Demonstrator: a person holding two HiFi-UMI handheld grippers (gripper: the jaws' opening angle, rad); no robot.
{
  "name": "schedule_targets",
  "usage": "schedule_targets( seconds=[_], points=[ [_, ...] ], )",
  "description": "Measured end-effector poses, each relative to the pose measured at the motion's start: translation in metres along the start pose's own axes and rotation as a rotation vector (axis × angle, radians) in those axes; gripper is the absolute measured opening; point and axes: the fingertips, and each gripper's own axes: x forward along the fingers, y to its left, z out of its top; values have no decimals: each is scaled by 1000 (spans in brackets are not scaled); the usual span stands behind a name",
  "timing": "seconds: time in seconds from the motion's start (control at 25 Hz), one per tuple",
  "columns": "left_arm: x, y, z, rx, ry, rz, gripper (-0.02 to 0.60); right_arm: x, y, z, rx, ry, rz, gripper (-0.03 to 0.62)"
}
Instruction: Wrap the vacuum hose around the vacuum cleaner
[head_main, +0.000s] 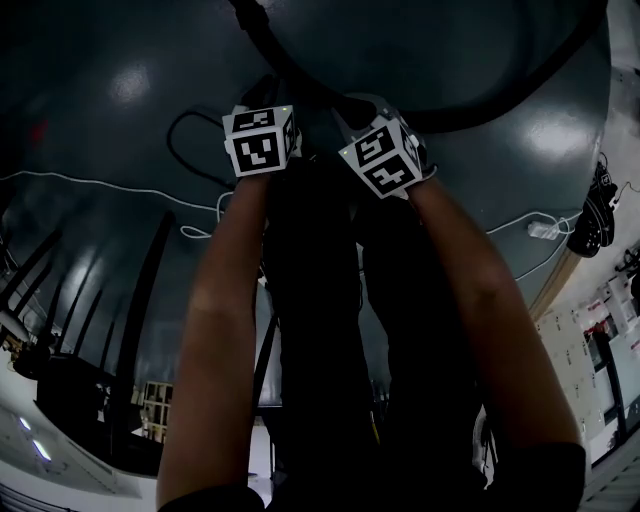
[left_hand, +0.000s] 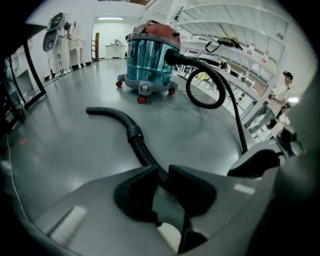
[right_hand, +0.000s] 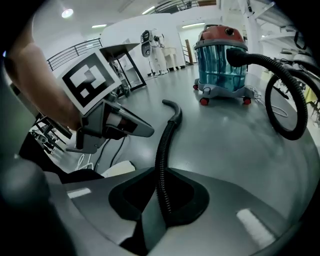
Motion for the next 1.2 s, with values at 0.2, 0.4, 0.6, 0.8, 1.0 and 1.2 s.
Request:
schedule_targets(
  seconds=[0.2, 0.4, 0.6, 0.8, 1.0, 1.2],
  points=[
    [32, 16, 0, -27, -3, 50, 143, 27, 0, -8, -73, 11, 29, 68],
    [57, 29, 6, -80, -20, 84, 185, 52, -6, -9, -76, 20, 39, 100],
    [73, 43, -1, -206, 2, 101, 231, 67, -4, -4, -92, 15, 60, 100],
    [88, 43, 1, -244, 10, 105, 233, 72, -6, 1, -124, 10, 80, 100],
    [104, 49, 4, -279, 9, 148, 221, 78, -15, 2, -143, 7, 87, 97],
    [108, 50, 3, -308, -3, 206, 218, 82, -27, 6, -90, -7, 76, 97]
  ],
)
